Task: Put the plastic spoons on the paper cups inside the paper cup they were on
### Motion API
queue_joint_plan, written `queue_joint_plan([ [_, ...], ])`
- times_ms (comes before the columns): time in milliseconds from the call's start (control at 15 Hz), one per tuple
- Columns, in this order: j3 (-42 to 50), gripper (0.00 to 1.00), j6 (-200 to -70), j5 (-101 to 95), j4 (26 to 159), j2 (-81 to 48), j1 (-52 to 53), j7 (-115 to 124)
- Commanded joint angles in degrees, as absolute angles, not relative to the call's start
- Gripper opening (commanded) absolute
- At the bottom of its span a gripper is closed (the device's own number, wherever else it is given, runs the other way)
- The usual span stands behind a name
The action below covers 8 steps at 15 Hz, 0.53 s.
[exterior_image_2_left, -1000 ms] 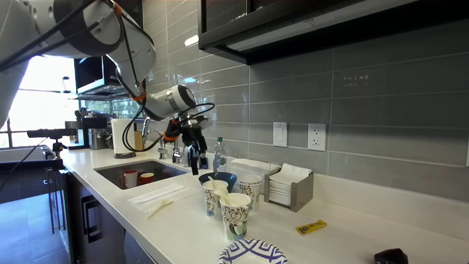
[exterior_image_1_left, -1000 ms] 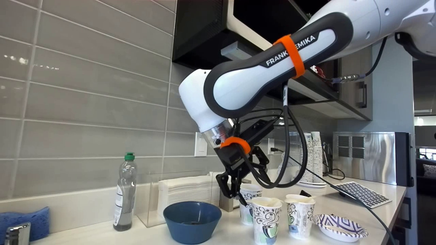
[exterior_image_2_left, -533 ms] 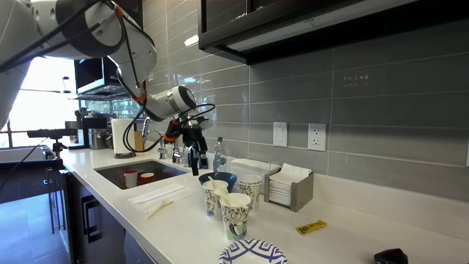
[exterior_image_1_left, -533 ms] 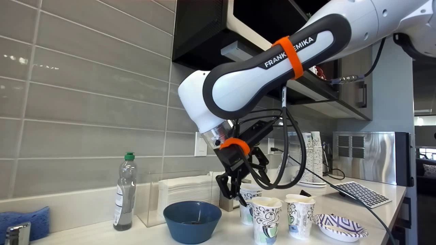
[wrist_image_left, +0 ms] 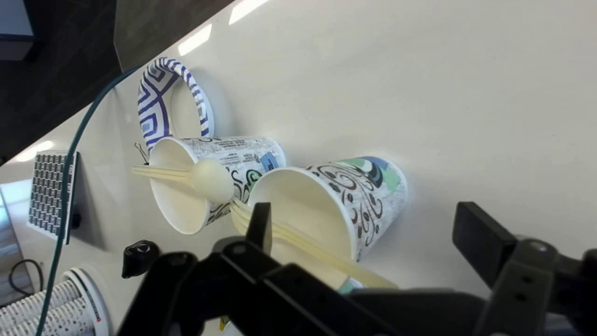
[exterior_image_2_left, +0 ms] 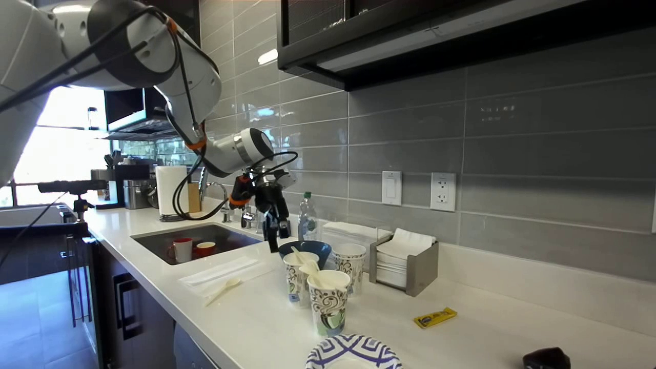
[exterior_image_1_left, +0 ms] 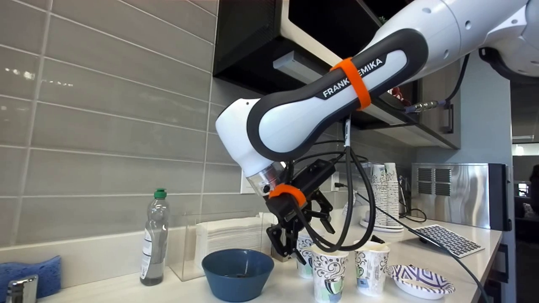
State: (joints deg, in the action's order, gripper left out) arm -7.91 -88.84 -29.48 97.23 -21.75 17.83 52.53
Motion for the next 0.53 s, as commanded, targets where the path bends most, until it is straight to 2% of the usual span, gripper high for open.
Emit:
queue_joint_plan([
  [0, -6.4, 1.00, -86.6, -32.6, 95.4, -23.7, 20.1, 56.8],
  [467, -6.0, 1.00, -84.0, -36.3, 94.3, -25.3, 20.9, 61.2],
])
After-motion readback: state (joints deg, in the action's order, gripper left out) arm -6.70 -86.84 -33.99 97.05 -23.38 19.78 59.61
